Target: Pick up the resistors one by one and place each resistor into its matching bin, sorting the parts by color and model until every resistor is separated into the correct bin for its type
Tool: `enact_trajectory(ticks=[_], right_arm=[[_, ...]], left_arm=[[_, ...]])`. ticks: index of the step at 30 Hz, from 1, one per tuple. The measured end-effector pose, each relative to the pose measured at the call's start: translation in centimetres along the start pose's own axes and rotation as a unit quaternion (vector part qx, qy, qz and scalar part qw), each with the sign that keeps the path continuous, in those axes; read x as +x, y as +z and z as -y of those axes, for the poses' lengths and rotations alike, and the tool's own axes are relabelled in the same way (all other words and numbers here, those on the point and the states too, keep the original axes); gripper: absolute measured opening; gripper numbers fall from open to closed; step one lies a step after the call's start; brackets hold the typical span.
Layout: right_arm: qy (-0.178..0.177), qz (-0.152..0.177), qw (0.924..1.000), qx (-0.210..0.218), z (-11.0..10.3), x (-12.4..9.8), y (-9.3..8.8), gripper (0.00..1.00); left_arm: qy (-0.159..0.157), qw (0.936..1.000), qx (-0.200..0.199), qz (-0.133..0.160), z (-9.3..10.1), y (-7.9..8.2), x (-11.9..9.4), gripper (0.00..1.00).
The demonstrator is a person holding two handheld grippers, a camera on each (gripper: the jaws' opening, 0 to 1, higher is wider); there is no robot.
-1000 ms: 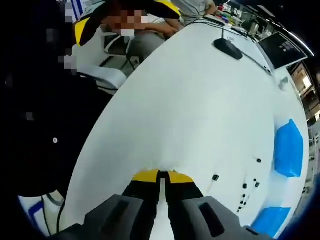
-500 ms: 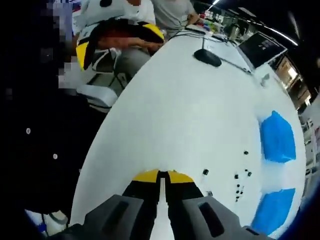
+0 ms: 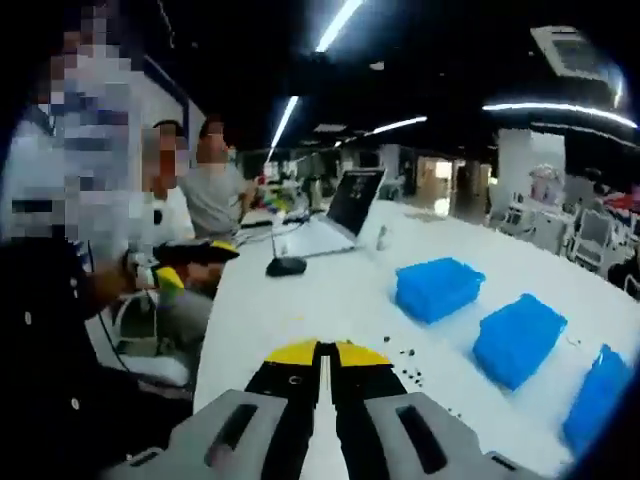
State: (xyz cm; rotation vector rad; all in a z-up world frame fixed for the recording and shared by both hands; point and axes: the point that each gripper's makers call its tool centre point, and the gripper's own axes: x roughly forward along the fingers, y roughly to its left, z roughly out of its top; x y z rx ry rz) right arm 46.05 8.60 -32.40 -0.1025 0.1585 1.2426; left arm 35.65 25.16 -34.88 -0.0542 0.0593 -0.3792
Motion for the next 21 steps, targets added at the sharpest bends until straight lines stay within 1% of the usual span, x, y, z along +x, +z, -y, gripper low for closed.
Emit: enact_trajectory(ticks=[1, 3, 5, 7, 9, 13, 14, 16, 19, 21], right_arm=[[-0.020, 0.028, 0.9993, 0.011, 0.3, -0.5, 0.8, 0.07], [-0.039, 0.056, 0.9974, 0.022, 0.6, -1.1, 1.5, 0.07], [-0.059, 0.082, 0.9947, 0.019, 1.1, -1.3, 2.4, 0.07], [-0.058, 0.085, 0.9945, 0.019, 1.3, -0.9, 2.8, 0.07], [-0.055, 0.080, 0.9951, 0.022, 1.8, 0.1, 3.0, 0.07], [-0.032, 0.076, 0.9959, 0.037, 2.7, 2.8, 3.7, 0.07], [-0.034, 0.075, 0.9960, 0.035, 2.9, 3.5, 4.0, 0.07], [-0.032, 0.073, 0.9967, 0.018, 3.6, 5.0, 4.8, 0.07], [-0.052, 0.064, 0.9959, -0.038, 5.4, 7.7, 6.0, 0.07], [-0.048, 0.065, 0.9963, -0.030, 6.1, 9.5, 6.7, 0.07]], left_arm=[[0.003, 1.0000, -0.001, 0.002, -0.1, 0.1, 0.0, 0.66], [0.002, 1.0000, -0.005, 0.004, 0.1, 0.2, 0.1, 0.66], [-0.002, 1.0000, -0.005, 0.003, 0.4, 0.1, 0.2, 0.66], [-0.004, 1.0000, -0.001, -0.001, 0.7, 0.0, 0.3, 0.67], [-0.004, 1.0000, 0.001, 0.000, 0.8, 0.1, 0.2, 0.67], [0.007, 0.9999, 0.004, 0.007, 0.7, 0.5, 0.0, 0.66], [0.009, 0.9999, 0.005, 0.007, 0.6, 0.5, 0.0, 0.66], [0.013, 0.9999, 0.002, 0.009, 0.5, 0.5, 0.0, 0.66], [0.013, 0.9999, 0.001, 0.010, 0.6, 0.5, -0.1, 0.66], [0.013, 0.9999, 0.002, 0.008, 0.6, 0.5, -0.1, 0.66]])
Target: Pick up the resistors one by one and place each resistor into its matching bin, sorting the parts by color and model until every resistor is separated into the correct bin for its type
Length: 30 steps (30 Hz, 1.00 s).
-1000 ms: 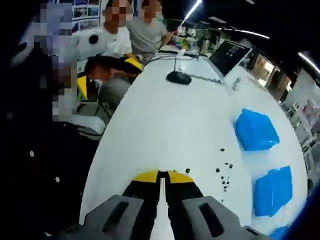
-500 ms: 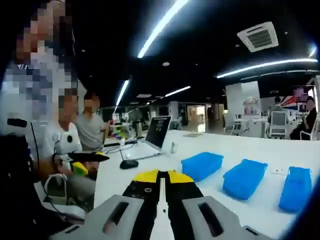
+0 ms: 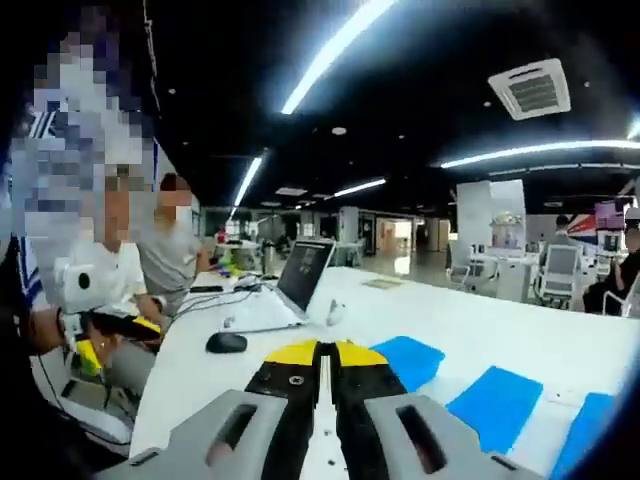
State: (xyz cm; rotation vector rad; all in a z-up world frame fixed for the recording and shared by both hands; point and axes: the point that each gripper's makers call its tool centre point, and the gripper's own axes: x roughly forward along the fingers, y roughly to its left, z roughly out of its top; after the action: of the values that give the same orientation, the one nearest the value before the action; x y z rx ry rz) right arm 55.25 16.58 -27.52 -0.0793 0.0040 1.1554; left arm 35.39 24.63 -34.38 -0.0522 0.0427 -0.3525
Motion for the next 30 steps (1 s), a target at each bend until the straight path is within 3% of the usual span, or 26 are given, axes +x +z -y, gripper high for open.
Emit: enact_trajectory(ticks=[3, 6, 11, 15, 23, 27, 30], right_arm=[[-0.005, -0.004, 1.0000, 0.002, 1.2, 2.8, 0.3, 0.07], [-0.027, -0.026, 0.9990, -0.025, 3.2, 5.4, -0.3, 0.07], [-0.062, -0.033, 0.9973, 0.020, 6.7, 10.1, -1.1, 0.07], [-0.074, -0.053, 0.9954, 0.027, 7.8, 12.6, -2.5, 0.07], [-0.095, -0.100, 0.9903, 0.017, 10.4, 15.3, -5.5, 0.07], [-0.097, -0.099, 0.9904, 0.005, 10.1, 15.0, -5.8, 0.23], [-0.092, -0.098, 0.9909, 0.001, 9.5, 14.4, -5.7, 0.28]], left_arm=[[0.002, 1.0000, -0.001, 0.000, -0.1, 0.0, -0.1, 0.66], [0.003, 1.0000, -0.003, 0.001, -0.3, 0.0, 0.0, 0.66], [0.011, 0.9999, -0.008, 0.006, -0.7, 0.2, 0.2, 0.65], [0.027, 0.9995, -0.005, 0.012, -1.4, 0.6, 0.3, 0.65], [0.058, 0.9983, -0.006, 0.009, -2.7, 0.3, 0.1, 0.66], [0.069, 0.9975, -0.008, 0.008, -3.3, 0.3, 0.0, 0.67], [0.072, 0.9973, -0.012, 0.010, -3.5, 0.4, 0.0, 0.67]])
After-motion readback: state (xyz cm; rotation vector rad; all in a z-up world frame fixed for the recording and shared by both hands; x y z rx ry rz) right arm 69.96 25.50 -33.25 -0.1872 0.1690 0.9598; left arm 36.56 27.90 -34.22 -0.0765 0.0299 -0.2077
